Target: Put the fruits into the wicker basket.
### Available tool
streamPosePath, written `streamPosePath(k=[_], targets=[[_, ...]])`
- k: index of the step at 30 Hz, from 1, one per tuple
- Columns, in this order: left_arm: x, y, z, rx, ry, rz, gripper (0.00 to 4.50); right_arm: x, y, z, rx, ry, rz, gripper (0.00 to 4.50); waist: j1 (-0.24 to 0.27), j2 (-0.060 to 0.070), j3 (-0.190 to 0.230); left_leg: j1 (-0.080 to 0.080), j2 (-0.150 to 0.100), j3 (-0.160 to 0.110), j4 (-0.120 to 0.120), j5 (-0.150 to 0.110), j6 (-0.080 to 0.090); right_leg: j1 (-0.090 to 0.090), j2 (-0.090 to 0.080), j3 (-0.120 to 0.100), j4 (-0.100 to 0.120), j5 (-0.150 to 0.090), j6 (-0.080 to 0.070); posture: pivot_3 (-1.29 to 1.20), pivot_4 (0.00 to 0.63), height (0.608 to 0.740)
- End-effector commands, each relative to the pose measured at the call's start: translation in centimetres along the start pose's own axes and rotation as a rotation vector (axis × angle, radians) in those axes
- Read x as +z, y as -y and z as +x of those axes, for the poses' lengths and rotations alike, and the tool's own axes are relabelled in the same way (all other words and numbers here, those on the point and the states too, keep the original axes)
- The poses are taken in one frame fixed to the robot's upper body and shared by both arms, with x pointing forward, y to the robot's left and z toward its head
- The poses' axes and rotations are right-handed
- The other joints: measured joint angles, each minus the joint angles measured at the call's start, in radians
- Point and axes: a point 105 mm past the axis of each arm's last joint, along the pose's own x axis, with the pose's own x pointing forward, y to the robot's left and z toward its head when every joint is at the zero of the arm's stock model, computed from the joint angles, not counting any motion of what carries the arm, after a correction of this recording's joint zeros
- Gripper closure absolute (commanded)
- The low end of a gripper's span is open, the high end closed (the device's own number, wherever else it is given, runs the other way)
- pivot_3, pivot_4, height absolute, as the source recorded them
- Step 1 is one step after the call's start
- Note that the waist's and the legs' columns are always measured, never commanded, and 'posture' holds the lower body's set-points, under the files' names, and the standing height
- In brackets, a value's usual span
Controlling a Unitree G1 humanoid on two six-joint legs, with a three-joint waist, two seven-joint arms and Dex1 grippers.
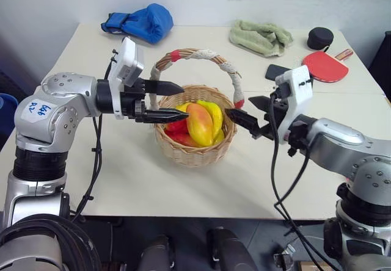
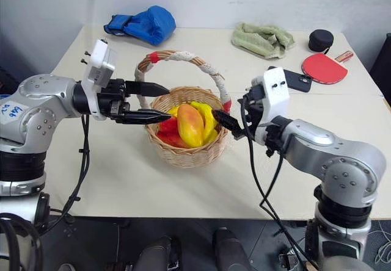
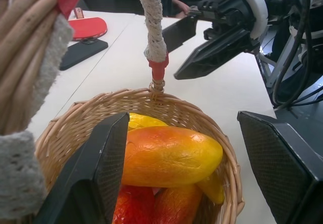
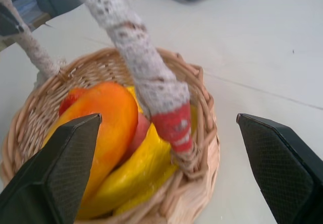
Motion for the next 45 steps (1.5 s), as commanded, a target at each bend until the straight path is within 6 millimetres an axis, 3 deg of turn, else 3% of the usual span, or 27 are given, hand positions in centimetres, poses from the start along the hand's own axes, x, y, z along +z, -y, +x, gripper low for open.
streamPosePath(k=[1, 3, 12, 14, 18, 21, 23, 28, 32, 39, 45], targets=[[1.4, 0.1, 0.1, -0.007, 0.020, 0.050, 0.92, 0.2, 0.2, 1.0, -0.035, 0.035, -0.019, 0.21, 0.001, 0.000, 0.000, 0.000, 0.000, 0.000, 0.000, 0.000, 0.000, 0.000, 0.000, 0.000, 0.000, 0.000, 0.000, 0.00, 0.150, 0.740], [1.5, 0.1, 0.1, -0.010, 0.025, 0.050, 0.92, 0.1, 0.3, 1.3, -0.051, 0.044, -0.029, 0.64, 0.001, 0.000, 0.000, 0.000, 0.000, 0.000, 0.000, 0.000, 0.000, 0.000, 0.000, 0.000, 0.000, 0.000, 0.000, 0.00, 0.150, 0.740], [1.9, 0.5, 0.2, -0.019, 0.041, 0.056, 0.92, 0.3, -0.1, 1.4, -0.034, 0.098, -0.056, 3.86, 0.001, 0.000, 0.000, 0.000, 0.000, 0.000, 0.000, 0.000, 0.000, 0.000, 0.000, 0.000, 0.001, 0.000, 0.000, 0.00, 0.150, 0.740], [2.3, 0.8, 0.3, -0.038, 0.061, 0.050, 0.92, 0.3, 0.0, 1.4, -0.038, 0.102, -0.056, 4.27, 0.001, 0.000, 0.000, 0.000, 0.000, 0.000, 0.000, 0.000, 0.000, 0.000, 0.000, 0.000, 0.001, 0.000, 0.000, 0.00, 0.150, 0.740], [3.6, 1.8, 0.4, -0.104, 0.122, 0.022, 0.92, 0.4, 0.5, 1.1, -0.063, 0.112, -0.066, 4.27, 0.001, 0.000, 0.000, 0.000, 0.000, 0.000, 0.000, 0.000, 0.000, 0.000, 0.000, 0.000, 0.001, 0.000, 0.000, 0.00, 0.150, 0.740], [4.5, 2.3, 0.5, -0.136, 0.163, 0.011, 0.92, 1.5, 2.5, -0.3, -0.176, 0.155, -0.108, 4.27, 0.002, 0.000, 0.000, 0.000, 0.000, -0.001, 0.000, 0.000, 0.000, 0.000, 0.000, -0.001, 0.002, 0.000, 0.000, 0.00, 0.150, 0.740], [4.6, 2.4, 0.6, -0.139, 0.171, 0.009, 0.92, 2.6, 4.5, -2.0, -0.272, 0.186, -0.163, 4.27, 0.005, 0.000, 0.000, 0.000, -0.001, -0.001, 0.000, 0.000, 0.000, 0.000, -0.001, -0.001, 0.002, 0.000, 0.000, 0.00, 0.150, 0.740], [4.5, 2.4, 1.0, -0.148, 0.183, 0.011, 0.92, 3.8, 11.0, -8.6, -0.533, 0.212, -0.229, 4.27, 0.029, 0.000, 0.000, -0.001, -0.002, -0.001, 0.000, 0.000, 0.001, 0.001, -0.001, -0.001, -0.001, 0.000, 0.000, 0.00, 0.150, 0.740], [4.2, 2.4, 1.4, -0.153, 0.187, 0.005, 0.92, 2.6, 14.3, -11.6, -0.648, 0.200, -0.257, 4.27, 0.027, 0.000, 0.000, 0.000, -0.002, 0.000, 0.000, 0.000, 0.001, 0.002, 0.000, 0.000, -0.002, 0.000, 0.000, 0.00, 0.150, 0.740], [3.5, 2.0, 1.8, -0.164, 0.184, -0.013, 0.92, -0.7, 18.6, -14.4, -0.854, 0.196, -0.246, 4.27, 0.007, 0.001, 0.000, 0.002, -0.001, 0.002, 0.000, 0.001, -0.001, 0.001, 0.001, 0.003, 0.001, 0.000, 0.000, 0.00, 0.150, 0.740], [3.0, 1.6, 1.7, -0.165, 0.170, -0.019, 0.92, -1.8, 17.8, -15.7, -0.814, 0.176, -0.222, 2.25, 0.007, 0.001, 0.000, 0.002, -0.002, 0.001, 0.001, 0.002, -0.001, 0.002, 0.001, 0.002, 0.002, 0.000, 0.000, 0.00, 0.150, 0.740]])
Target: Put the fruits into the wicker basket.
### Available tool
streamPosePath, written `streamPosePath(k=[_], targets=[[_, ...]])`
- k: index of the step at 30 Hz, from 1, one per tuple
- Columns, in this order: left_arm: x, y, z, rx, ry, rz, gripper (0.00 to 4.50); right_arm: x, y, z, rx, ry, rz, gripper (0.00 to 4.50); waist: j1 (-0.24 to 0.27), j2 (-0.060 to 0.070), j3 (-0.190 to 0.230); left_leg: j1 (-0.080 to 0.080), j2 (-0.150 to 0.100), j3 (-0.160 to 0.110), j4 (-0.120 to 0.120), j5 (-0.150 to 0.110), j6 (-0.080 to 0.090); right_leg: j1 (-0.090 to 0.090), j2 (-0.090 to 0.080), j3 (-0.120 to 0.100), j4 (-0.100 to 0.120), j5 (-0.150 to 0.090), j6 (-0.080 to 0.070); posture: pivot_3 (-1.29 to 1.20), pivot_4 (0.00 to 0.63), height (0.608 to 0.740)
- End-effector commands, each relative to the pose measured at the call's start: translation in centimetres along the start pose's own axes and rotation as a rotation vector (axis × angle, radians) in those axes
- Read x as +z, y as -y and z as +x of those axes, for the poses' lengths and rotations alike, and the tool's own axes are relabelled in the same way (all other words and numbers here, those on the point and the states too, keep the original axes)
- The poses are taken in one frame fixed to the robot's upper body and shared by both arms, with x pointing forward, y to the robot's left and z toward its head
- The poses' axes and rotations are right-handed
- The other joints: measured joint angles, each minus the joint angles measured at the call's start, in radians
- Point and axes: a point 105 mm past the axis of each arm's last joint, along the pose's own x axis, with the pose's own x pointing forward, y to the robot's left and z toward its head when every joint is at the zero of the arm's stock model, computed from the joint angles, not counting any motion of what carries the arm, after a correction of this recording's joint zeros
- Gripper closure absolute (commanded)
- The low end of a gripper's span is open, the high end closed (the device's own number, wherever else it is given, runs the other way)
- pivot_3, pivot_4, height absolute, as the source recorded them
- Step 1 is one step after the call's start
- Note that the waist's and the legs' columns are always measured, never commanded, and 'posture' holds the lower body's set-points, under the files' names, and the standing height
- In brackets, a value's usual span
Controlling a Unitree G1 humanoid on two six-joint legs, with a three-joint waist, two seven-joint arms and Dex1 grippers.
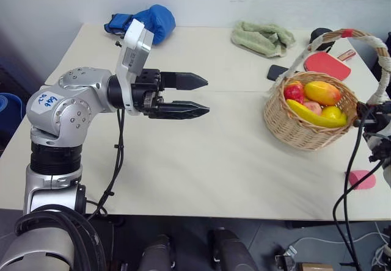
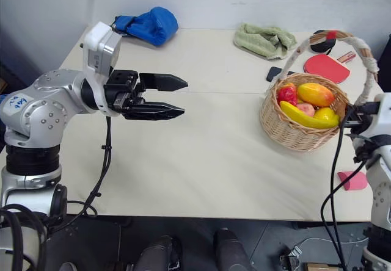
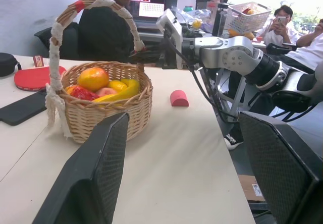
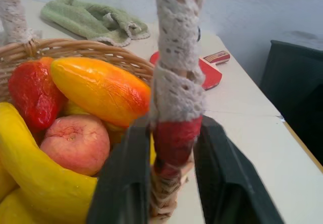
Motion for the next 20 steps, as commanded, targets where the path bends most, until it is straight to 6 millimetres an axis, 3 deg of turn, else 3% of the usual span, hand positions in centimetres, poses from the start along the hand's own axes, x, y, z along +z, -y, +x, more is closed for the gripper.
streamPosePath(k=[1, 6, 7, 9, 13, 15, 17, 20], targets=[[0.1, 0.0, -0.3, -0.007, -0.010, 0.025, 0.92, 1.7, 1.0, -1.8, 0.000, 0.060, 0.014, 1.95, 0.001, 0.000, 0.000, 0.000, 0.000, 0.000, 0.000, 0.000, 0.000, 0.000, 0.000, 0.000, 0.000, 0.000, 0.000, 0.00, 0.150, 0.740], [-0.7, -0.5, -0.8, -0.008, -0.040, 0.022, 0.92, 3.0, 1.7, -5.2, 0.073, 0.027, -0.011, 0.23, 0.011, 0.000, 0.000, 0.000, 0.000, -0.001, 0.000, 0.000, 0.000, 0.001, 0.000, -0.001, 0.001, 0.000, 0.000, 0.00, 0.150, 0.740], [-0.7, -0.6, -1.0, -0.009, -0.042, 0.021, 0.92, 3.1, 1.8, -5.7, 0.086, 0.016, -0.015, 0.07, 0.013, 0.001, 0.000, 0.000, 0.000, -0.001, 0.000, 0.000, 0.000, 0.001, 0.000, -0.001, 0.000, 0.000, 0.000, 0.00, 0.150, 0.740], [-0.8, -0.9, -1.4, -0.008, -0.046, 0.019, 0.92, 4.0, 2.3, -7.5, 0.153, -0.023, -0.019, 0.07, 0.017, 0.001, 0.000, 0.001, 0.000, 0.000, 0.001, 0.000, 0.000, 0.001, 0.001, 0.000, 0.000, 0.000, 0.000, 0.00, 0.150, 0.740], [-0.7, -1.6, -2.3, -0.003, -0.065, 0.029, 0.92, 6.5, 6.2, -13.3, 0.276, -0.166, 0.043, 0.07, 0.027, 0.004, -0.001, 0.001, -0.001, 0.000, 0.000, 0.000, 0.001, 0.002, 0.001, 0.000, -0.003, 0.000, 0.000, 0.00, 0.150, 0.740], [-0.6, -1.7, -2.5, -0.006, -0.069, 0.035, 0.92, 7.1, 7.3, -14.4, 0.280, -0.180, 0.076, 0.07, 0.025, 0.001, 0.000, 0.005, -0.001, -0.003, -0.001, 0.000, 0.002, 0.010, 0.003, -0.001, -0.010, 0.000, 0.000, 0.00, 0.150, 0.740], [-0.6, -1.7, -2.5, -0.012, -0.072, 0.041, 0.92, 8.4, 8.0, -15.2, 0.296, -0.166, 0.114, 0.07, 0.020, -0.004, 0.000, 0.018, 0.000, -0.005, -0.006, -0.003, 0.005, 0.028, 0.003, -0.002, -0.020, 0.000, 0.001, 0.00, 0.150, 0.740], [-0.9, -1.6, -2.4, -0.031, -0.077, 0.049, 0.92, 9.1, 8.2, -15.5, 0.308, -0.147, 0.145, 0.07, 0.014, -0.005, 0.000, 0.027, 0.000, -0.002, -0.007, -0.012, 0.012, 0.038, 0.000, -0.002, -0.025, 0.000, 0.002, 0.00, 0.150, 0.740]])
